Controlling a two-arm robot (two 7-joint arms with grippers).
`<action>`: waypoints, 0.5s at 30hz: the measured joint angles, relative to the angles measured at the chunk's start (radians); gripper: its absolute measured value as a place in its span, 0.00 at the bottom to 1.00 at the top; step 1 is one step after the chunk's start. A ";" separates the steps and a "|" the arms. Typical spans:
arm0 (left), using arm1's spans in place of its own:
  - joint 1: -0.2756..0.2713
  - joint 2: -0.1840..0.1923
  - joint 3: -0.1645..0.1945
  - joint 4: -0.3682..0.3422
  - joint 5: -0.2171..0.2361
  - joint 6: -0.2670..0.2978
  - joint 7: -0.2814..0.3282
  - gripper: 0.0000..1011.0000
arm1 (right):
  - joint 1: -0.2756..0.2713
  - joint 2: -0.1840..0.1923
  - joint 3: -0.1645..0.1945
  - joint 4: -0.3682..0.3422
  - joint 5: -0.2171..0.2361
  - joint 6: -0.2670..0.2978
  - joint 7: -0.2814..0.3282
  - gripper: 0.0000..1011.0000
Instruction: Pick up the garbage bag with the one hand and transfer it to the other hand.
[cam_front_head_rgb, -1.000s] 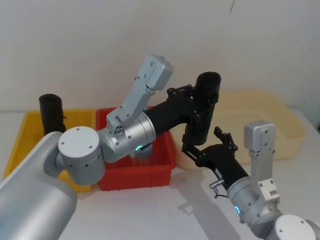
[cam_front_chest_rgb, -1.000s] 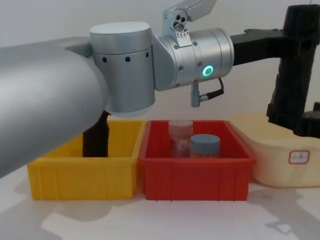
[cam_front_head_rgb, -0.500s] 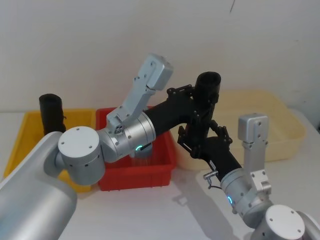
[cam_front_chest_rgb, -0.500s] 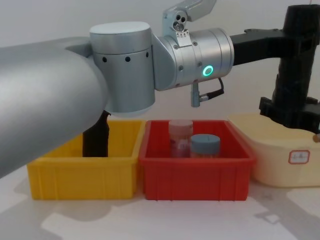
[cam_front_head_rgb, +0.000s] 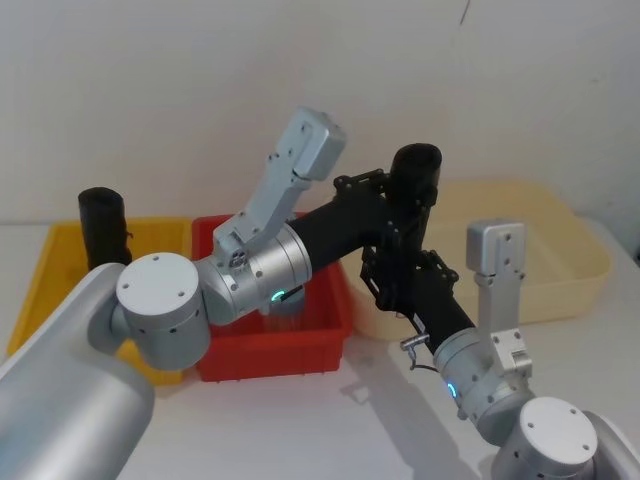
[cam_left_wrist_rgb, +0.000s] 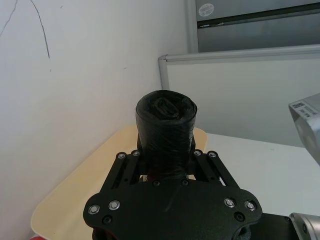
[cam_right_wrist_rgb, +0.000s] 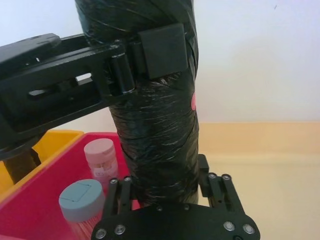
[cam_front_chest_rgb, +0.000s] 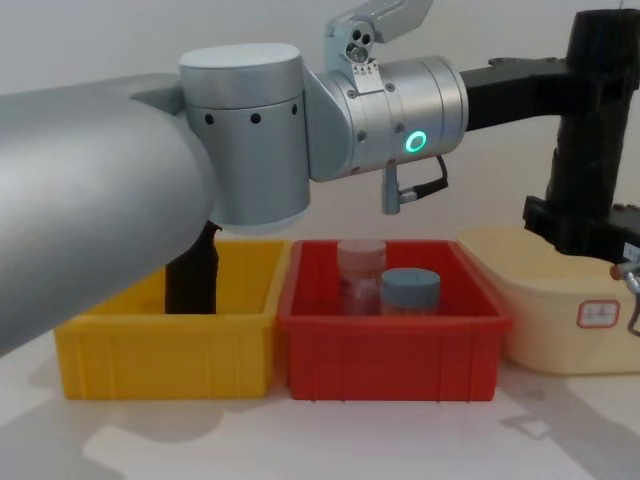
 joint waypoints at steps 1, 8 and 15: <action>0.000 0.000 0.000 0.000 0.000 0.000 0.000 0.37 | 0.001 -0.001 0.001 0.001 0.000 0.001 0.000 0.65; 0.000 0.000 0.000 0.000 0.000 0.000 0.000 0.37 | 0.007 -0.009 0.007 0.007 -0.003 0.009 0.000 0.55; 0.000 0.000 0.000 0.000 0.000 0.000 0.000 0.49 | 0.009 -0.013 0.015 0.007 -0.003 0.015 0.006 0.54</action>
